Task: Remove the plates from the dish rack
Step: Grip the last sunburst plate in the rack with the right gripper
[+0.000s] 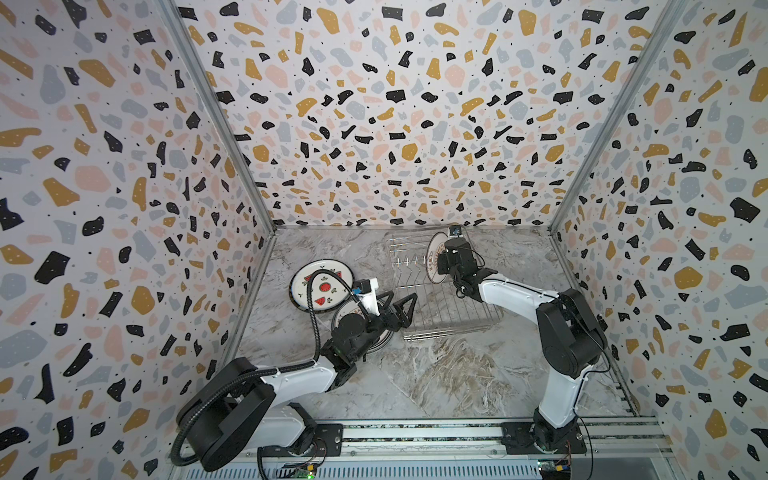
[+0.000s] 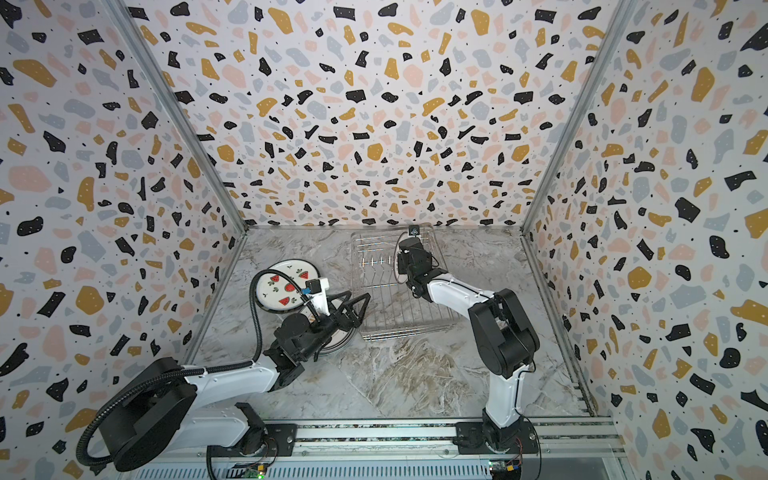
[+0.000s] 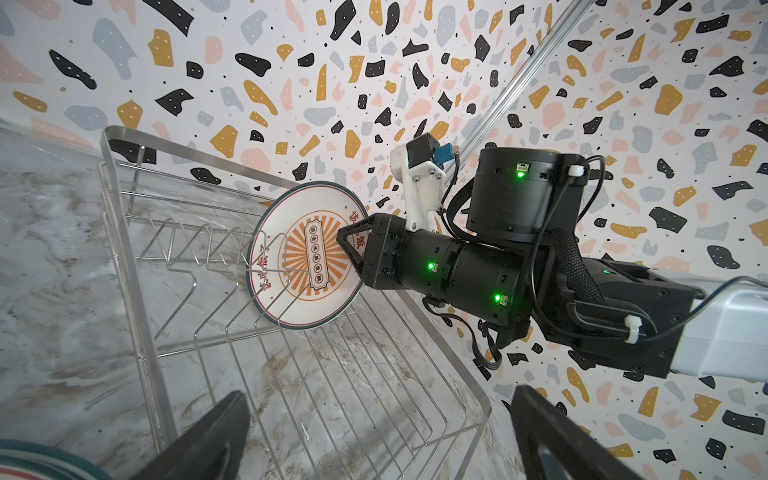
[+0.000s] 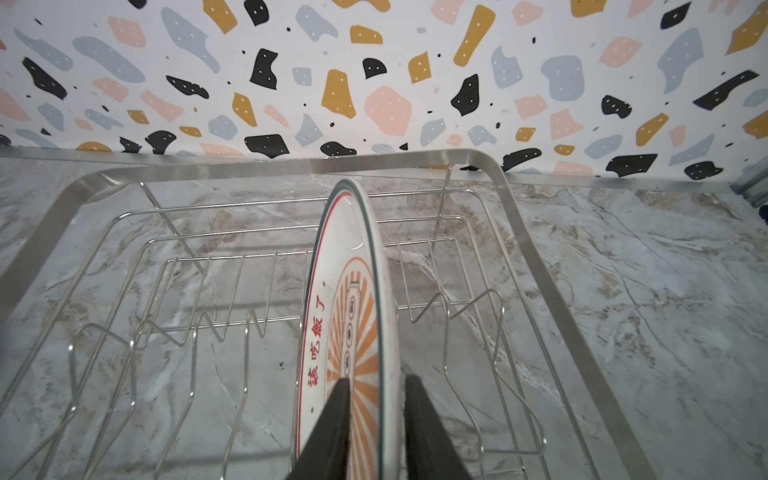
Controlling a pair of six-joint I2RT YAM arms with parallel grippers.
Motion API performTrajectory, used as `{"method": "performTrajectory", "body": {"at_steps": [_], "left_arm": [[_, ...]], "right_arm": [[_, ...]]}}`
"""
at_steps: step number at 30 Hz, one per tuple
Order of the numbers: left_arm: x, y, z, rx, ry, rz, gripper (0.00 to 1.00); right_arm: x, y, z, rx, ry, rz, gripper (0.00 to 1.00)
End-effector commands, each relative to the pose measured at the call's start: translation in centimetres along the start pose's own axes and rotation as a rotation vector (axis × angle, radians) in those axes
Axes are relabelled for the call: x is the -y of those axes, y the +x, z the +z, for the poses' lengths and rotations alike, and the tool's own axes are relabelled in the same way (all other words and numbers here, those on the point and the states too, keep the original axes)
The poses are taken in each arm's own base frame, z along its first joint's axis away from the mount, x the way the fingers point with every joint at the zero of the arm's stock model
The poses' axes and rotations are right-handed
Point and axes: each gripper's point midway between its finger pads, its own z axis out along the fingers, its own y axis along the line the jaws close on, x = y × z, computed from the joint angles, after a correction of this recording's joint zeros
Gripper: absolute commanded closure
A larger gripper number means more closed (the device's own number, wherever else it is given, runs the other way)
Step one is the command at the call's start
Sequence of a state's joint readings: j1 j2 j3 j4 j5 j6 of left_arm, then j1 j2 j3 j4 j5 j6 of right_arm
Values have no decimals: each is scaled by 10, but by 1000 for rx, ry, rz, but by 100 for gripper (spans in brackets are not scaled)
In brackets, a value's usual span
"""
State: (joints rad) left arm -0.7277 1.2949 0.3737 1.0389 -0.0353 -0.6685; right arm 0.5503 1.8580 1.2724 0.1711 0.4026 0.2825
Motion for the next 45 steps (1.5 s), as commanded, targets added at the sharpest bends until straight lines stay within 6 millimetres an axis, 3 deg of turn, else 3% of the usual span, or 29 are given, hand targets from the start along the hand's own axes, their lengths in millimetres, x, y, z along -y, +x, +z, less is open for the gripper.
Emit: {"method": "performTrajectory", "body": {"at_steps": [1,13,19,30,45], "left_arm": [[12,-16,4,51,30,4,0],[8,-13,5,47,19,-3,0],[7,-13,4,48,14,-5,0],[4,-12,2,51,-1,-8,0],[1,-13,-3,58,-13,-9,0]], "right_arm": [[-1,-17,-5,27,19,-9,79],[-5,-12,-1,20,64,-45,90],[-6,-20,-8,41,77,-48,94],[-11,-55,-44,154,145,-74,98],[-1,-82,-95,267,175,-70,99]]}}
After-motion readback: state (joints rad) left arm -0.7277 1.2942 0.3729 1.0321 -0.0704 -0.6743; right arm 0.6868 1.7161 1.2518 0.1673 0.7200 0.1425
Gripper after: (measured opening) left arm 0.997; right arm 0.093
